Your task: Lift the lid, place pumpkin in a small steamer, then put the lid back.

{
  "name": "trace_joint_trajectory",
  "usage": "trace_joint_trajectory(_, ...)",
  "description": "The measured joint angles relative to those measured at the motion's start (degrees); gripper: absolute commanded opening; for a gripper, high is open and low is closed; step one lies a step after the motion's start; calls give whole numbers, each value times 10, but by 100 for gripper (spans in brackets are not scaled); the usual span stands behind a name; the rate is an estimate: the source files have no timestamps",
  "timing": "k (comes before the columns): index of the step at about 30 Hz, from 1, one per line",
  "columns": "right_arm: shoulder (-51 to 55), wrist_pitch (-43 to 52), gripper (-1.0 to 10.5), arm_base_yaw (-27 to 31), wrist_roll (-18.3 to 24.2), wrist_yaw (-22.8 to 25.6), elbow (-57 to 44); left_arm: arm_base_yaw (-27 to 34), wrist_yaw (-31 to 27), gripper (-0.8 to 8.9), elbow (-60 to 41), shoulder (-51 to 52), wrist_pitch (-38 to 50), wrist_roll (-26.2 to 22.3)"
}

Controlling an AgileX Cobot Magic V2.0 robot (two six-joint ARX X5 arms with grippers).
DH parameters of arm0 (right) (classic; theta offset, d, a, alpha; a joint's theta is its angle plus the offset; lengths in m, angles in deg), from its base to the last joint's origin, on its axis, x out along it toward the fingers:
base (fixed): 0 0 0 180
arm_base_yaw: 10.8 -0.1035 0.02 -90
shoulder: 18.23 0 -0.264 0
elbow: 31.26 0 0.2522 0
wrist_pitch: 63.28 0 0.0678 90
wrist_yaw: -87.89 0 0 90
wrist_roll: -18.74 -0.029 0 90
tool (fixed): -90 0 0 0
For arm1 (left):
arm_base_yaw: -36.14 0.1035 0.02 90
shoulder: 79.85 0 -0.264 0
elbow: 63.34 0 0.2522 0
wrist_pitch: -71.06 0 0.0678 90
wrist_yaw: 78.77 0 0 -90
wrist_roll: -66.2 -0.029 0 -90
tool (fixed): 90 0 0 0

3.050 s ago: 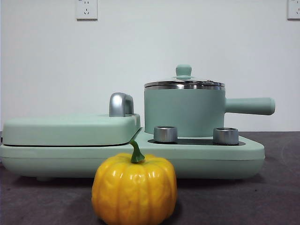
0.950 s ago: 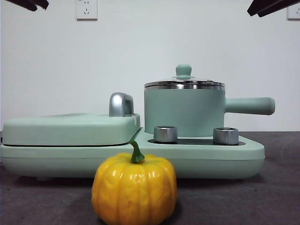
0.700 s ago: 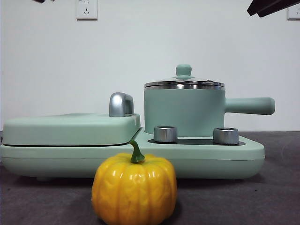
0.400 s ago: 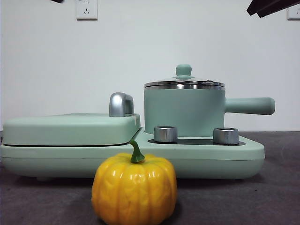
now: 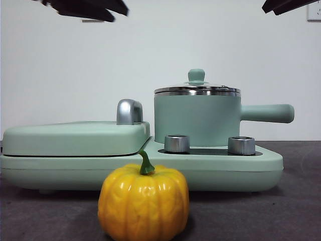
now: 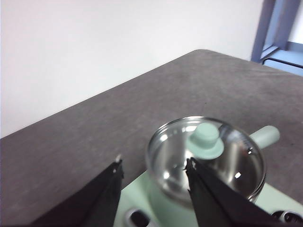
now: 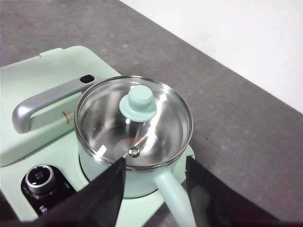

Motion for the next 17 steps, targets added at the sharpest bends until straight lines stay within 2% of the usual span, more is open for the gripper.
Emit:
trace_joint_trajectory(6, 0, 3, 205, 0, 0, 0, 0, -30, 0, 219, 12, -63, 52, 4)
trace_joint_trajectory(17, 0, 3, 205, 0, 0, 0, 0, -66, 0, 219, 102, -201, 74, 4)
